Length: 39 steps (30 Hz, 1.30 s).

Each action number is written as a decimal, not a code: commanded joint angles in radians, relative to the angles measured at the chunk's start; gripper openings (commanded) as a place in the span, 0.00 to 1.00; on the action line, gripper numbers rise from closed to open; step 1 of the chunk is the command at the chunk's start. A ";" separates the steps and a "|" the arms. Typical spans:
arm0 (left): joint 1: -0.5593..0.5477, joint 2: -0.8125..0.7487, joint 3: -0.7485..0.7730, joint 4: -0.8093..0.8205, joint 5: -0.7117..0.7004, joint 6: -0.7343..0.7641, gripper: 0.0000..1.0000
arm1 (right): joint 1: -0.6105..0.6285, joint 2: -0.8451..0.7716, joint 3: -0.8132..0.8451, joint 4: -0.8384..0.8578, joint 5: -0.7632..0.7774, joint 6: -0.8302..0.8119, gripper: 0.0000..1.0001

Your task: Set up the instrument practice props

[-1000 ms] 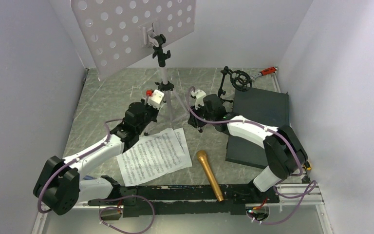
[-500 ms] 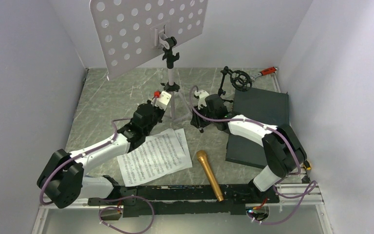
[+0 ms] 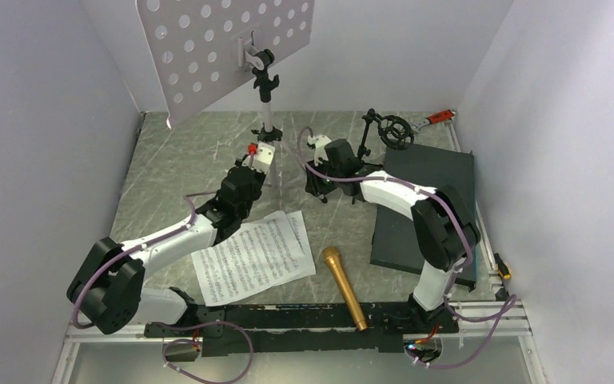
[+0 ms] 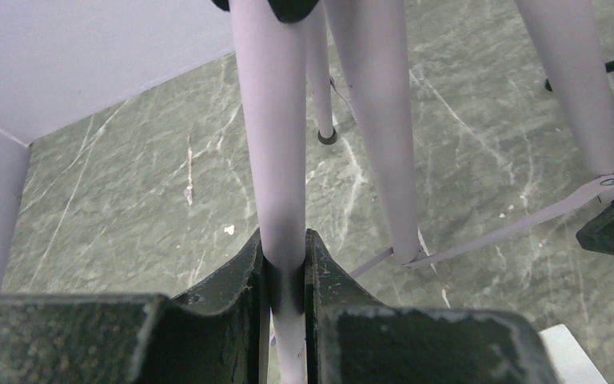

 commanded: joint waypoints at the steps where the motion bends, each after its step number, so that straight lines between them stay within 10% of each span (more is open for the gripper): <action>1: 0.027 0.023 -0.021 -0.190 -0.183 0.050 0.03 | -0.096 0.109 0.056 -0.145 0.207 0.167 0.00; 20: 0.028 0.081 0.080 -0.339 -0.188 -0.101 0.03 | -0.089 0.276 0.336 -0.275 0.202 0.160 0.00; 39: 0.010 0.080 0.081 -0.351 -0.157 -0.136 0.03 | -0.037 0.000 0.191 -0.183 -0.007 0.086 0.61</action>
